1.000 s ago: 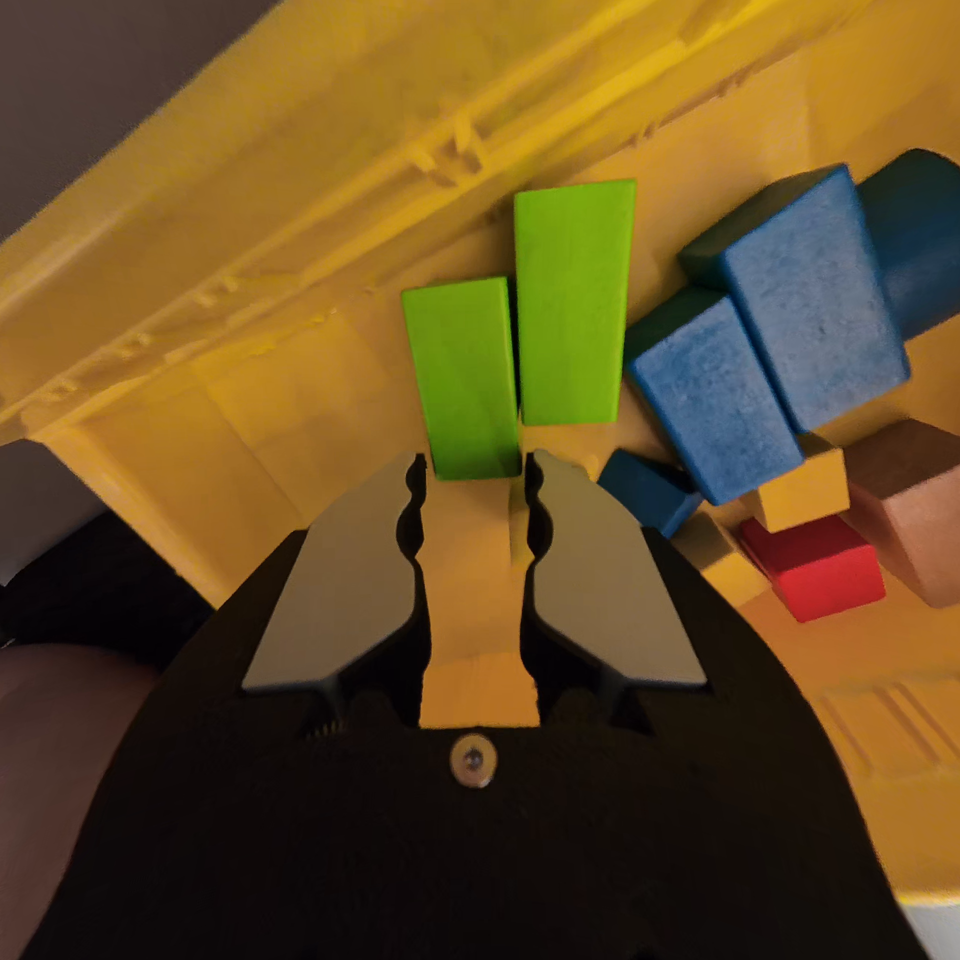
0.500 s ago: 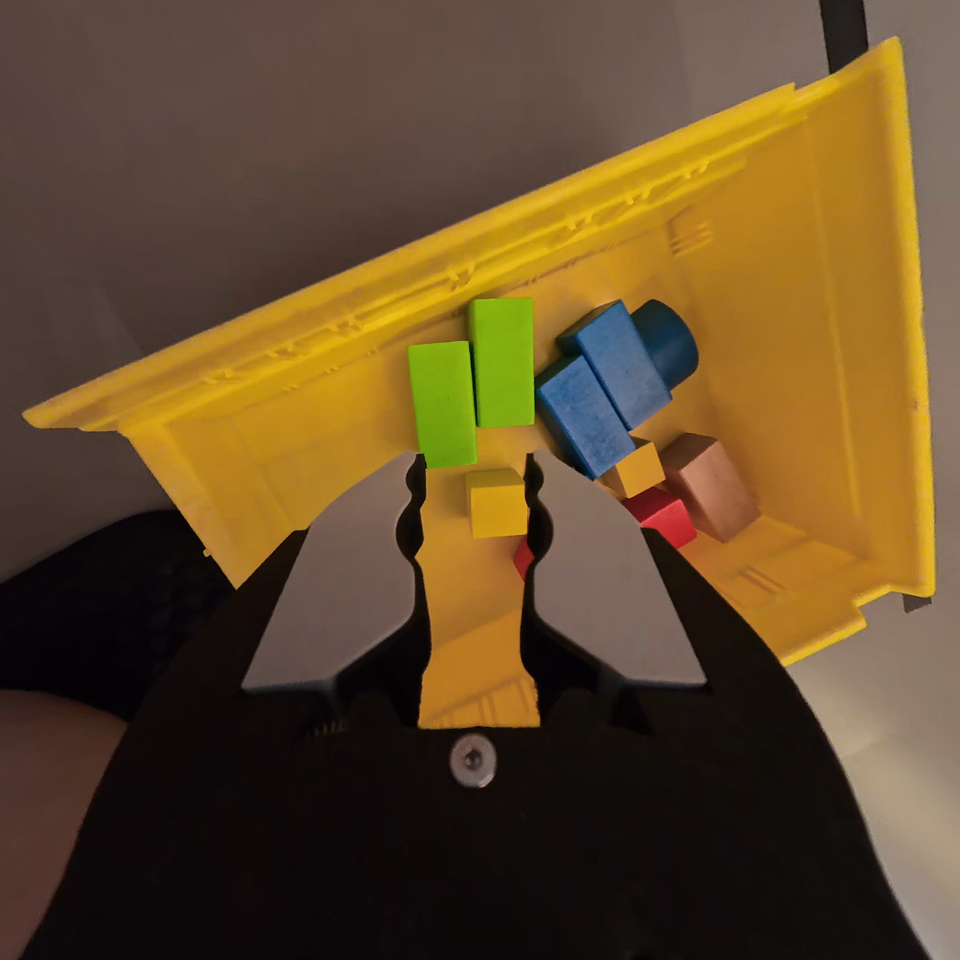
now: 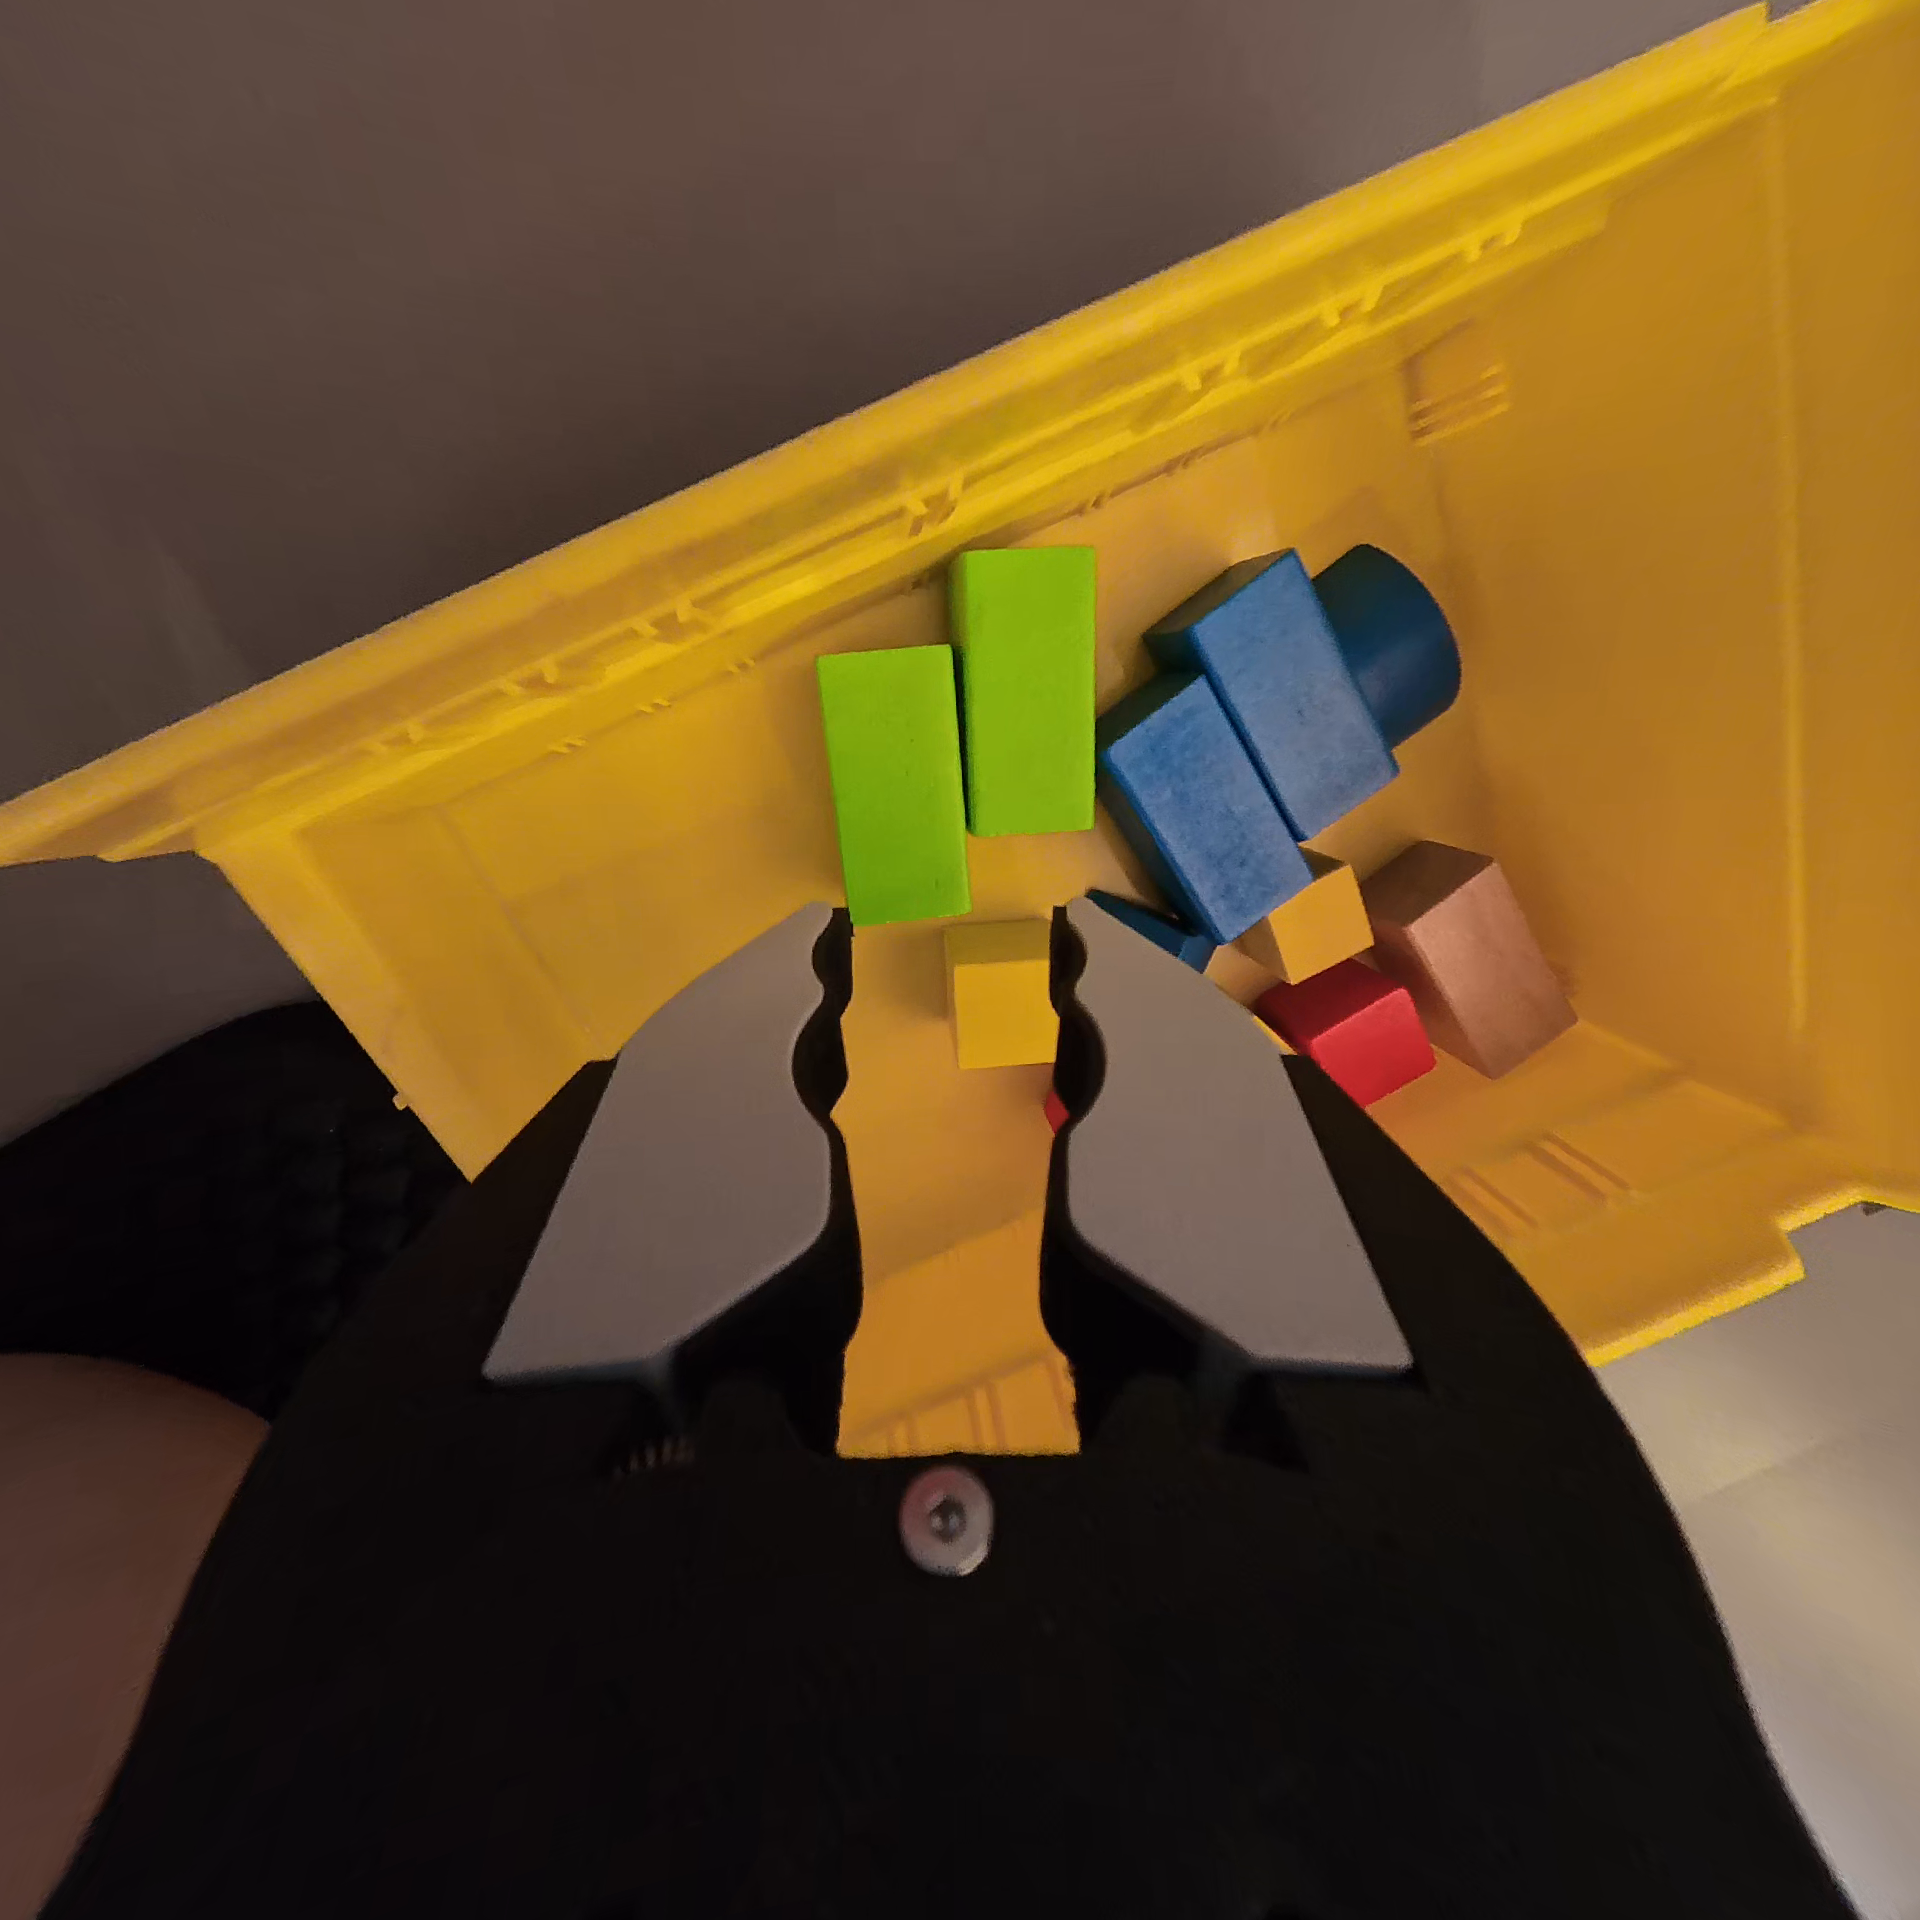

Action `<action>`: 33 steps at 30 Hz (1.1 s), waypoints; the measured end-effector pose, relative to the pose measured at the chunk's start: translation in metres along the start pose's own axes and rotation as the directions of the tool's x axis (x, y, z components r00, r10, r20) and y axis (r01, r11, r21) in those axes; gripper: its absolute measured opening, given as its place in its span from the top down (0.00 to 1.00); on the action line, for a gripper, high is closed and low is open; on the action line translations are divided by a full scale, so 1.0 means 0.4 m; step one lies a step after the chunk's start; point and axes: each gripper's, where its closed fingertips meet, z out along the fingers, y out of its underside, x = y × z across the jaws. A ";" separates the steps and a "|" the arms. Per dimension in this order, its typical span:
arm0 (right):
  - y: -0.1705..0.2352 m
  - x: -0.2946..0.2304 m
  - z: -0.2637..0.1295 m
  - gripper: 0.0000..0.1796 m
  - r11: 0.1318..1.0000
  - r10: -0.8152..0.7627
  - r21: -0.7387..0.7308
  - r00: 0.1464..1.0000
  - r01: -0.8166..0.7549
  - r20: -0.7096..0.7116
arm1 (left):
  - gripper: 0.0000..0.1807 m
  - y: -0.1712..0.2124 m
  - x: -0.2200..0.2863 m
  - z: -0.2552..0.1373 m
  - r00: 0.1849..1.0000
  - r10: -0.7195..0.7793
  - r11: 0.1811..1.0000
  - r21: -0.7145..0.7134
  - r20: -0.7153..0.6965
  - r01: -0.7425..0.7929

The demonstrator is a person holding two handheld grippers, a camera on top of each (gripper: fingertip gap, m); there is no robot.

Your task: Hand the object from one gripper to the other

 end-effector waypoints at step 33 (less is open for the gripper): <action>0.027 -0.007 0.035 0.81 0.997 0.013 -0.079 0.999 -0.010 0.040 | 0.86 0.088 -0.024 -0.038 0.991 0.103 0.977 -0.178 -0.084 -0.116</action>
